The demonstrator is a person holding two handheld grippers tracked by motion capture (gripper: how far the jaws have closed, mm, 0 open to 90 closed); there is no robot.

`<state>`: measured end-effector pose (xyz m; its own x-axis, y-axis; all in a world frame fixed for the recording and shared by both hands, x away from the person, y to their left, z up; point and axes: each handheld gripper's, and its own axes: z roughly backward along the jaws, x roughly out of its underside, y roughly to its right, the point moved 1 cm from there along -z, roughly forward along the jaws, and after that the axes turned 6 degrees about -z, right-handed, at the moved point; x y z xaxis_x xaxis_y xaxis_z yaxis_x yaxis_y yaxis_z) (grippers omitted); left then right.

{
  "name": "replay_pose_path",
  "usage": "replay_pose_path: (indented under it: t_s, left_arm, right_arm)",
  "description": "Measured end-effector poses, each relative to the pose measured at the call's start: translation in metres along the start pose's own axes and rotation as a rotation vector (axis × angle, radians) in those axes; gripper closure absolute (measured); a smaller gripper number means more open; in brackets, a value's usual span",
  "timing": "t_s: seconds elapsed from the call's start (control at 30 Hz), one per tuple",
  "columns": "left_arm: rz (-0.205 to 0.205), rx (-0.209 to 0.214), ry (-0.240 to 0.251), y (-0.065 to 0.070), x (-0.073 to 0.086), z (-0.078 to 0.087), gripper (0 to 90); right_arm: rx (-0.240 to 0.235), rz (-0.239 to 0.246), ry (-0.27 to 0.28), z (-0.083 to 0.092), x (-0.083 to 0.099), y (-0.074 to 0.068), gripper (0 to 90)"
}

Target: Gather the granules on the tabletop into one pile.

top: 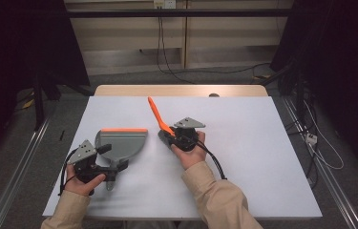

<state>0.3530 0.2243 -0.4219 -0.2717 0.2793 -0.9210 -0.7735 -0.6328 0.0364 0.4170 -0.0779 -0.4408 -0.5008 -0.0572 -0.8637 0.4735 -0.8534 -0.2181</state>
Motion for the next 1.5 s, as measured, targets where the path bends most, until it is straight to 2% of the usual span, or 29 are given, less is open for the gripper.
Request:
replay_pose_path:
  t_s: [0.17, 0.3, 0.37, 0.57, 0.63, 0.73, 0.77, 0.9, 1.13, 1.33, 1.5]
  left_arm:
    - [-0.007, 0.002, -0.002, 0.001, -0.001, -0.002, 5.4]
    - [-0.006, 0.006, -0.006, 0.002, 0.000, -0.002, 5.4]
    - [-0.004, 0.004, -0.007, 0.001, 0.000, -0.002, 5.4]
    - [0.005, 0.002, -0.001, -0.001, 0.001, 0.000, 5.4]
    - [0.010, -0.001, -0.002, -0.002, 0.001, 0.000, 5.4]
    - [0.011, -0.001, -0.001, -0.003, 0.001, 0.001, 5.4]
    - [0.009, -0.002, -0.002, -0.003, 0.001, 0.001, 5.4]
    - [0.009, -0.002, -0.009, -0.002, 0.002, 0.001, 5.4]
    - [-0.003, 0.002, -0.016, 0.001, 0.001, 0.000, 5.4]
    - [0.001, 0.011, -0.029, 0.003, 0.001, -0.001, 5.4]
    - [0.004, 0.014, -0.034, 0.004, 0.001, -0.001, 5.4]
  right_arm:
    - [-0.002, -0.014, 0.001, 0.011, 0.003, 0.006, 71.3]
    - [-0.020, -0.037, 0.039, 0.014, -0.005, 0.008, 71.3]
    - [-0.026, -0.054, 0.051, 0.013, -0.009, 0.009, 71.3]
    - [0.009, -0.028, 0.066, 0.003, -0.019, 0.026, 71.3]
    - [0.026, -0.019, 0.056, -0.001, -0.018, 0.031, 71.3]
    - [0.031, -0.023, 0.018, -0.005, -0.011, 0.035, 71.3]
    - [0.028, -0.023, 0.023, -0.004, -0.008, 0.035, 71.3]
    - [0.010, -0.004, -0.005, 0.006, -0.005, 0.031, 71.3]
    - [-0.017, -0.010, -0.002, 0.021, 0.001, 0.030, 71.3]
    - [-0.017, -0.009, 0.044, 0.037, -0.006, 0.033, 71.2]
    - [-0.015, -0.001, 0.047, 0.052, -0.009, 0.038, 71.3]
